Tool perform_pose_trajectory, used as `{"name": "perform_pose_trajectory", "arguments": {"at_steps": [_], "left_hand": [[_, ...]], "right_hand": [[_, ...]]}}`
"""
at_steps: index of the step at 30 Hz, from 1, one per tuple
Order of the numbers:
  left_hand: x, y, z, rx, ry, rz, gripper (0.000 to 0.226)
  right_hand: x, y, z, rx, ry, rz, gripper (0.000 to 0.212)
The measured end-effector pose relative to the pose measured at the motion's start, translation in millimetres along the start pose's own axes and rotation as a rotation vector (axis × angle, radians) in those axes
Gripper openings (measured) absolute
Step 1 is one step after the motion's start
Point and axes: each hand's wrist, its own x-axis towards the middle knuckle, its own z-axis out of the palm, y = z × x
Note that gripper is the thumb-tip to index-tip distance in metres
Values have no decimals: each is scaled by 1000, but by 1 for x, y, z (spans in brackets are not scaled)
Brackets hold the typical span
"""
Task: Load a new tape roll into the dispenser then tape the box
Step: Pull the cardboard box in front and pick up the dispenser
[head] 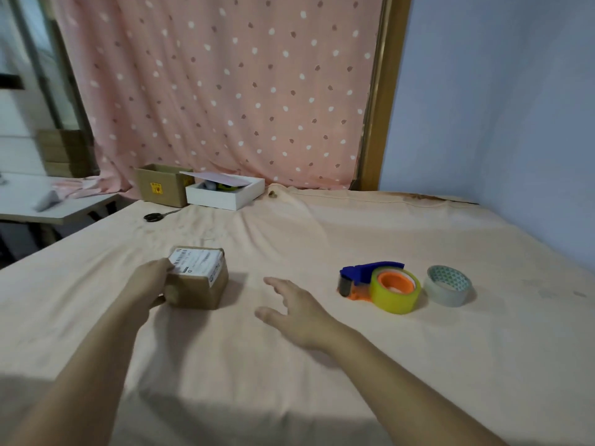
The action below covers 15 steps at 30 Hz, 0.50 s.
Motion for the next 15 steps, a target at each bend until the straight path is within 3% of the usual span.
{"name": "perform_pose_trajectory", "arguments": {"at_steps": [2,7,11,15], "left_hand": [[-9,-2,11,-43,-52,15,21],[-39,-9,49,-47,-199,92,19],[-63,-12,64,-29,-165,203,31],[-95,-14,85,-28,-272,270,38]], "right_hand": [[14,-8,17,169,-6,85,71],[31,-17,31,381,161,151,46],[14,-17,16,361,274,133,38],[-23,7,-9,364,369,122,32]]}}
